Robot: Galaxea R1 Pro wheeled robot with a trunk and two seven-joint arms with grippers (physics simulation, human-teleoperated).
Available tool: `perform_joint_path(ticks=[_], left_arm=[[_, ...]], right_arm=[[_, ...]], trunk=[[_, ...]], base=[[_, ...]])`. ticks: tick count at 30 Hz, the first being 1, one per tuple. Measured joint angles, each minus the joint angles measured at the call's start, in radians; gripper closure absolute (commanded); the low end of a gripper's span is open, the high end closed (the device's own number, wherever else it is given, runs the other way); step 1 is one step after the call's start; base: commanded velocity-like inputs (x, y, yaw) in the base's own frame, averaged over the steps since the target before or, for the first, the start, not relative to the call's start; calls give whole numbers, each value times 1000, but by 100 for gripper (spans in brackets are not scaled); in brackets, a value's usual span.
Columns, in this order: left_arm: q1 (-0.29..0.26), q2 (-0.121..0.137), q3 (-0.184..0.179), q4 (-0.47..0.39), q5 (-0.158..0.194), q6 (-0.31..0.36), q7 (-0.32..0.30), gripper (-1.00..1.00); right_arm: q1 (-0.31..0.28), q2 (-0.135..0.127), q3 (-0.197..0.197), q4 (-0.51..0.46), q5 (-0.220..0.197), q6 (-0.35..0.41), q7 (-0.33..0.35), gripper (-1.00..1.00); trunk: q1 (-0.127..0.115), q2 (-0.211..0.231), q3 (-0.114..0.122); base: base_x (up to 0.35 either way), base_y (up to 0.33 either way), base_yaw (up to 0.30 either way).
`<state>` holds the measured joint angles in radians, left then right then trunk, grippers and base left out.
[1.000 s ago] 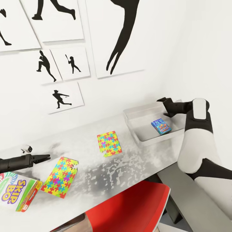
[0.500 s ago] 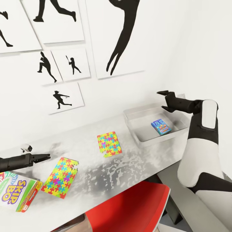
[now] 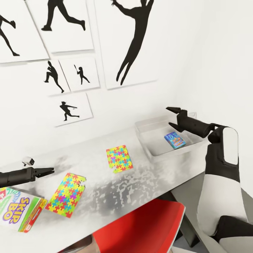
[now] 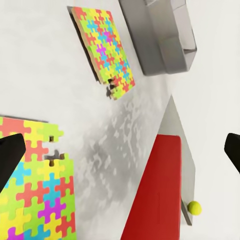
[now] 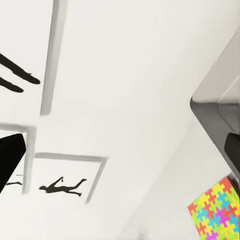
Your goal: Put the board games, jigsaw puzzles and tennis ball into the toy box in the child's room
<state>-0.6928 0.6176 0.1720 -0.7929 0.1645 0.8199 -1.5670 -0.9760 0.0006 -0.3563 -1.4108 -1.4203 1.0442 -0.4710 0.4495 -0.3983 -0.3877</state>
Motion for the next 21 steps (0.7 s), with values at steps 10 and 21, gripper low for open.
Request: perform_joint_path(ticks=[10,21], left_arm=[[0,2,0,-1,0,-3,0,-100],[0,2,-1,-2,0,-10,0,-100]], right_arm=[[159,-2,5,-86,-21,0,170,-100],[342,-35,3,-116,-22,-2,444,-100]], trunk=[[0,0,16],[0,0,34]], base=[[-206,0,-15],[-106,0,-58]])
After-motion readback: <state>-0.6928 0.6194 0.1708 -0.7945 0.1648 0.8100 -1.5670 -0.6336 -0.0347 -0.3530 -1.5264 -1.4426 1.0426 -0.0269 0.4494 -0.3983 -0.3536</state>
